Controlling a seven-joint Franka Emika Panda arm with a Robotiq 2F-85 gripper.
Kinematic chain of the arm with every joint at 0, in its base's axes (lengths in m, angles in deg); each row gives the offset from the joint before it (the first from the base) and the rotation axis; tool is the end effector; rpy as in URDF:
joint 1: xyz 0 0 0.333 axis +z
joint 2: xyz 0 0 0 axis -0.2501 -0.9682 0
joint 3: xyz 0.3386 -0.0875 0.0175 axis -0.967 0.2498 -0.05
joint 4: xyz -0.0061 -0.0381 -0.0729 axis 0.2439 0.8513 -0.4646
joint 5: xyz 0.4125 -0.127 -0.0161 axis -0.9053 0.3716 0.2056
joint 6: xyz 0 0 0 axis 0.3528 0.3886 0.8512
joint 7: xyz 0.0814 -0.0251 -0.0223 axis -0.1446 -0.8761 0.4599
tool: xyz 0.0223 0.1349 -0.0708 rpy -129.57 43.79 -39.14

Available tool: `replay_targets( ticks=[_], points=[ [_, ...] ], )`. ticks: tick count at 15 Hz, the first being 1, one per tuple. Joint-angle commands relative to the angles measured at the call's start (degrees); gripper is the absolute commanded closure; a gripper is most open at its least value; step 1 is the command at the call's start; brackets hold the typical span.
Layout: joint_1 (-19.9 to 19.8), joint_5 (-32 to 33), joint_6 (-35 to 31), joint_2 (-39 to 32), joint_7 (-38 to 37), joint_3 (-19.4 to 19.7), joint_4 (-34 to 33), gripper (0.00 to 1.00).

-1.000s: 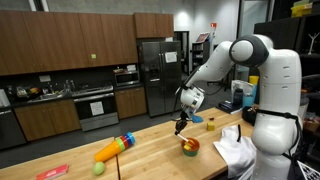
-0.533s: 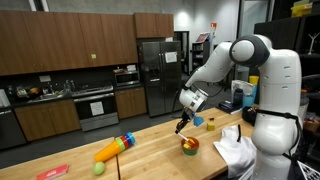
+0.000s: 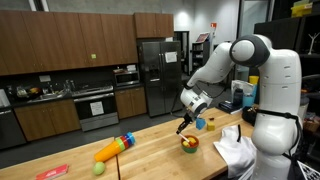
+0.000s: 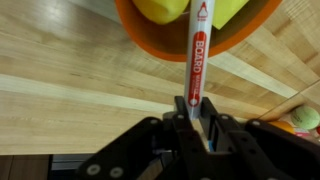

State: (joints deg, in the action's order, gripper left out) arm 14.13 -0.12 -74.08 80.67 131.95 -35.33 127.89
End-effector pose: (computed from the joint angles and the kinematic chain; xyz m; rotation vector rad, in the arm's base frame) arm 0.4837 0.0381 0.1875 -2.6339 -0.4899 -0.6900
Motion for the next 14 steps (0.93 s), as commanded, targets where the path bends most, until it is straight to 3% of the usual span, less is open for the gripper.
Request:
replay_targets(
  ticks=[1, 4, 8, 9, 10, 14],
  points=[
    [0.00, -0.04, 0.02, -0.07, 0.12, 0.00, 0.14, 0.77],
    [0.00, -0.03, 0.04, -0.18, 0.11, 0.00, 0.13, 0.57],
    [0.00, -0.03, 0.05, -0.19, 0.11, 0.00, 0.12, 0.56],
    [0.00, -0.03, 0.05, -0.20, 0.11, 0.00, 0.12, 0.31],
    [-0.09, 1.28, 0.85, 0.55, -0.65, 0.07, 0.74, 0.31],
    [0.35, 7.76, -2.41, 6.24, -2.62, 0.05, 4.65, 0.07]
  ],
)
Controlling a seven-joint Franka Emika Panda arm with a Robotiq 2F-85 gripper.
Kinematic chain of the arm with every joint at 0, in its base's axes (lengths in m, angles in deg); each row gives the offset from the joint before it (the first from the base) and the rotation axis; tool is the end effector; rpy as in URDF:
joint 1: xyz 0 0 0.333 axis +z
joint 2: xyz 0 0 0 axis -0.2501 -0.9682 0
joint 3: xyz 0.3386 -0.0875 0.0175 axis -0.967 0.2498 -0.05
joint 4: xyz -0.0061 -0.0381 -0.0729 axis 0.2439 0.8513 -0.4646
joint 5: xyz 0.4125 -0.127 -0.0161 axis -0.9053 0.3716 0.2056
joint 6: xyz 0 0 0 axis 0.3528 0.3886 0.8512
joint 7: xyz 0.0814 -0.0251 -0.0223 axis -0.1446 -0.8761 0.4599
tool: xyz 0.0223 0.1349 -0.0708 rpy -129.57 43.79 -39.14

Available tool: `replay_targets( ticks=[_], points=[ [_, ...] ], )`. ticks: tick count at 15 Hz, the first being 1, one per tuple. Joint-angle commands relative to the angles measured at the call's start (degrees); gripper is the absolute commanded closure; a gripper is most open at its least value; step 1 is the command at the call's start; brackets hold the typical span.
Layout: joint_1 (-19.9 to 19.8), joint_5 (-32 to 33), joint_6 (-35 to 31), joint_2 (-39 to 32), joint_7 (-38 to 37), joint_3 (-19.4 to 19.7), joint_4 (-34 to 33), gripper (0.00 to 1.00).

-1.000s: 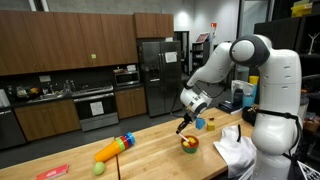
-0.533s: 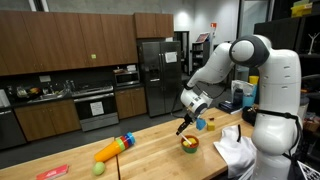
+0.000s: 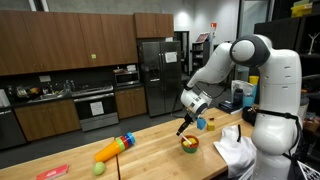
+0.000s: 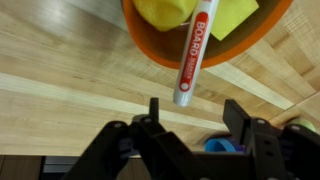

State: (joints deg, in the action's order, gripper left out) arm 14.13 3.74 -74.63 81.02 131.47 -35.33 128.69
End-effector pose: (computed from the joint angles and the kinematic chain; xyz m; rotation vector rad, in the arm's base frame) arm 0.4795 0.0359 0.1864 -2.6502 -0.5684 -0.6655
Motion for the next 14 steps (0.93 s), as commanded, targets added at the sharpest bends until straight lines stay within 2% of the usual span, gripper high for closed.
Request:
replay_targets(
  ticks=[1, 3, 5, 6, 8, 9, 10, 11, 12, 14],
  points=[
    [0.20, 5.71, -2.38, 7.84, -3.10, 0.18, 5.34, 0.02],
    [-0.15, 9.90, -2.53, 11.33, -6.13, 0.47, 7.97, 0.00],
    [-0.49, 17.30, -2.63, 15.06, -10.97, 0.68, 11.56, 0.00],
    [-0.73, 22.73, -5.16, 16.43, -13.38, 0.25, 13.68, 0.00],
    [-0.01, 33.29, -3.92, 19.59, -18.29, 1.74, 17.50, 0.00],
    [-2.68, 38.55, -2.29, 21.66, -20.10, -0.01, 19.82, 0.00],
    [-5.78, 43.09, -0.73, 16.51, -19.94, -0.79, 14.82, 0.00],
    [-7.34, 46.33, 0.13, 18.37, -20.69, -0.56, 15.82, 0.00],
    [-3.59, 41.43, -2.04, 16.80, -19.96, 0.23, 15.65, 0.00],
    [-4.26, 42.12, -1.65, 16.69, -20.19, 0.13, 15.24, 0.00]
  ],
)
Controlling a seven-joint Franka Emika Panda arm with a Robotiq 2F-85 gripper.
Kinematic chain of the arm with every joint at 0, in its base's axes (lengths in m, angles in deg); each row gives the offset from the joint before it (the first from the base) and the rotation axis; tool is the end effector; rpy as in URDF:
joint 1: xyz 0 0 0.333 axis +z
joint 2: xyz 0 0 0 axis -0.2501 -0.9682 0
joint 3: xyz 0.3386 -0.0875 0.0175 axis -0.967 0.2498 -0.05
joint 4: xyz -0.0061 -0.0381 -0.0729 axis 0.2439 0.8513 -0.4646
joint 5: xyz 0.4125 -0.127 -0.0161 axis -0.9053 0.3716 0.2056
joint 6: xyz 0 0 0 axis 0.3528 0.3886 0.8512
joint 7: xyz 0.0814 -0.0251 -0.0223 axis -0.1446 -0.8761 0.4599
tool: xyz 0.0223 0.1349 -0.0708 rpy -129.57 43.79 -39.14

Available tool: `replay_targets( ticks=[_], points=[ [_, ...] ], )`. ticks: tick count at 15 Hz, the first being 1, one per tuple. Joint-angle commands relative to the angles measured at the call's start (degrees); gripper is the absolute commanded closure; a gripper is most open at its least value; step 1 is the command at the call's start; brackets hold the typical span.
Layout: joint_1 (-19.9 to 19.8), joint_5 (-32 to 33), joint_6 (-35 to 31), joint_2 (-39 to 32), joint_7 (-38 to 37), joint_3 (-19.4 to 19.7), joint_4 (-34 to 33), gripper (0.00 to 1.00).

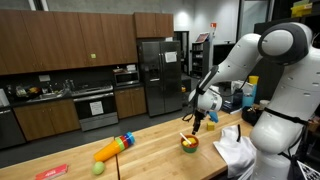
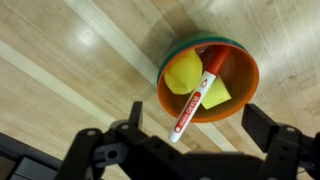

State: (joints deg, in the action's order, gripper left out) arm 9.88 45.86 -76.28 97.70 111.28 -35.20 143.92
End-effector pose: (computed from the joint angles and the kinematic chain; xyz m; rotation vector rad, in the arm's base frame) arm 0.4081 -0.0047 0.2267 -2.8035 -1.0232 -0.4719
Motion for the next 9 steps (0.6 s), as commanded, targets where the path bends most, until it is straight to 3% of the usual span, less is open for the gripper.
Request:
replay_targets(
  ticks=[1, 5, 9],
  points=[
    [0.06, 0.00, 0.00, -0.25, 0.00, 0.00, -0.16, 0.00],
    [0.50, -0.02, -0.02, -0.59, -0.01, -0.10, -0.22, 0.00],
    [-0.96, -9.48, -2.80, 2.55, 1.03, 3.27, -1.15, 0.00]
  ],
)
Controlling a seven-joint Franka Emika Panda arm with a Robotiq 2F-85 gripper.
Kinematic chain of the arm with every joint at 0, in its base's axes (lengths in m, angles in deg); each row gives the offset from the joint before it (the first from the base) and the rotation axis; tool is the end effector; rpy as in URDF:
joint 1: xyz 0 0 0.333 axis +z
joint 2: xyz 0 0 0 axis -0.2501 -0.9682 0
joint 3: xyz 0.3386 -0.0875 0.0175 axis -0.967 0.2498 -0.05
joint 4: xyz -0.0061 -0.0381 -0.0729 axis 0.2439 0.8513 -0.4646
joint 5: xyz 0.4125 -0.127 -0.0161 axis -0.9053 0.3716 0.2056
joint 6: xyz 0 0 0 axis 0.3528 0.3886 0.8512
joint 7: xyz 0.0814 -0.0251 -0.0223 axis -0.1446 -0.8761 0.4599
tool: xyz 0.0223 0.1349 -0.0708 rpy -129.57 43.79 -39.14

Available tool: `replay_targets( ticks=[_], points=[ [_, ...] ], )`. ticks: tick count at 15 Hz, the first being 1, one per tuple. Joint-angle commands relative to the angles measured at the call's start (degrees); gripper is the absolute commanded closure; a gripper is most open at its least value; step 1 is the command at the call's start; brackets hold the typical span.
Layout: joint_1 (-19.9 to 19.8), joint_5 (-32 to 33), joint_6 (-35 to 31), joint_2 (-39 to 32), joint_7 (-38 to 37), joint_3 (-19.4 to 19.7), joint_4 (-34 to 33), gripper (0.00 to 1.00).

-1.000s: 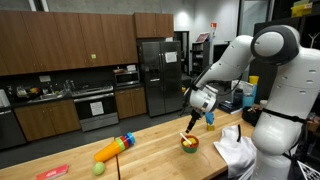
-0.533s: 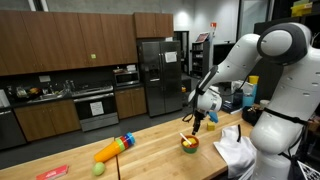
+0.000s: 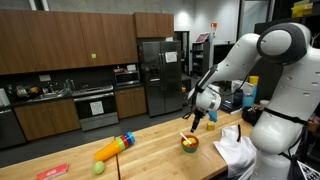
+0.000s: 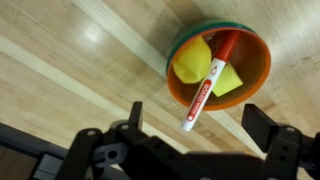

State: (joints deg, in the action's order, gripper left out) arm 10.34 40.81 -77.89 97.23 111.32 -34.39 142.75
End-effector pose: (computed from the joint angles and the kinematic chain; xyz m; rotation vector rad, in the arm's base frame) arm 0.4175 -0.0117 0.2330 -2.8319 -0.8894 -0.5413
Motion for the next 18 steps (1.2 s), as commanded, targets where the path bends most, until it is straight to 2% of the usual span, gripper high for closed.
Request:
replay_targets(
  ticks=[1, 3, 5, 7, 14, 16, 18],
  points=[
    [-2.60, -5.39, -2.52, 3.32, 1.25, 3.18, -0.33, 0.00],
    [-4.27, -6.86, -4.44, 7.09, 1.37, 5.62, 1.91, 0.00],
    [-7.87, -9.03, -5.99, 5.74, 2.35, 7.23, -0.55, 0.00],
    [-10.05, -11.68, -8.41, 7.65, 2.93, 9.06, 0.30, 0.00],
    [-15.07, -25.85, -11.73, 7.33, 2.18, 14.42, -0.46, 0.00],
    [-17.56, -25.38, -9.20, 5.40, -0.88, 16.31, -0.49, 0.00],
    [-20.42, -20.60, -2.05, 4.24, -5.51, 18.32, -0.19, 0.00]
  ],
)
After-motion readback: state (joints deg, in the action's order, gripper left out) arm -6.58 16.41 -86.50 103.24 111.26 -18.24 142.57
